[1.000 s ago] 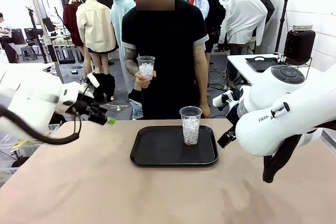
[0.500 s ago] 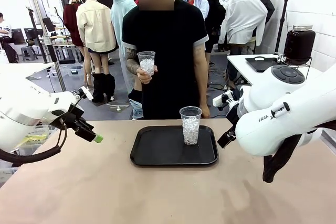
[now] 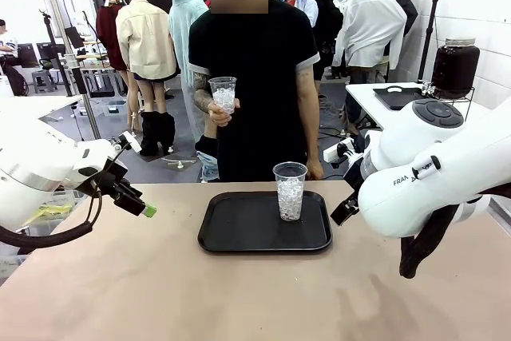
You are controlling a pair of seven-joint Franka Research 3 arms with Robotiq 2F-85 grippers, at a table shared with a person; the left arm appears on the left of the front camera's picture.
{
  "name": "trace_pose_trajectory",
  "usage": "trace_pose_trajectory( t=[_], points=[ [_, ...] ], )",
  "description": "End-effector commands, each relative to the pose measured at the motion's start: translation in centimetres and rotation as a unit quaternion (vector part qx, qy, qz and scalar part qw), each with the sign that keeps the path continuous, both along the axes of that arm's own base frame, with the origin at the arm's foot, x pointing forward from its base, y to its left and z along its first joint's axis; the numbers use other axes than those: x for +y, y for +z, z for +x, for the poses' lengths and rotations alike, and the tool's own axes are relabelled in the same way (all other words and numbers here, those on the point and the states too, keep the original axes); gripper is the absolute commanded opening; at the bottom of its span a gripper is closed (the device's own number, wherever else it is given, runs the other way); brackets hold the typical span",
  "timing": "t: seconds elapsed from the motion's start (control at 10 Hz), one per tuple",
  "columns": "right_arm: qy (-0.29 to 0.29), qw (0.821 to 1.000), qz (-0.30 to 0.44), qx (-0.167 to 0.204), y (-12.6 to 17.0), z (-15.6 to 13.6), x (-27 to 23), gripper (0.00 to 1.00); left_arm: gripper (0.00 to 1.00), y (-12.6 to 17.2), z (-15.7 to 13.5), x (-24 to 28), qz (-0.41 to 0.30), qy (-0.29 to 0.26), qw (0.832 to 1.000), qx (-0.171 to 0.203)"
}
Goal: Pour the drink into the iced cup.
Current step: Pick up the iced cup indicated by the human and present it to them.
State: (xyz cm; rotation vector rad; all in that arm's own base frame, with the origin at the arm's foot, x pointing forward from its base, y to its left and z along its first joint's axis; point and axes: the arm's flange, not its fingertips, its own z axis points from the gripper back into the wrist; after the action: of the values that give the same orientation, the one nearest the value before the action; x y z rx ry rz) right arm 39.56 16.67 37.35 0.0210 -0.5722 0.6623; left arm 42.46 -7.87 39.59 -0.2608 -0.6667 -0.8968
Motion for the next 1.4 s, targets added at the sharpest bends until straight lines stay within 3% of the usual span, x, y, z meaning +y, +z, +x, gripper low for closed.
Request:
trace_pose_trajectory(
  t=[0.0,1.3],
  points=[
    [0.000,1.000,0.000,0.000,-0.01,-0.06,0.05,1.00,1.00,-0.08,0.25,0.14,-0.003,0.000,1.000,-0.006],
    [0.000,1.000,0.000,0.000,-0.01,-0.06,0.05,1.00,1.00,-0.08,0.25,0.14,-0.003,0.000,1.000,-0.006]
  ],
)
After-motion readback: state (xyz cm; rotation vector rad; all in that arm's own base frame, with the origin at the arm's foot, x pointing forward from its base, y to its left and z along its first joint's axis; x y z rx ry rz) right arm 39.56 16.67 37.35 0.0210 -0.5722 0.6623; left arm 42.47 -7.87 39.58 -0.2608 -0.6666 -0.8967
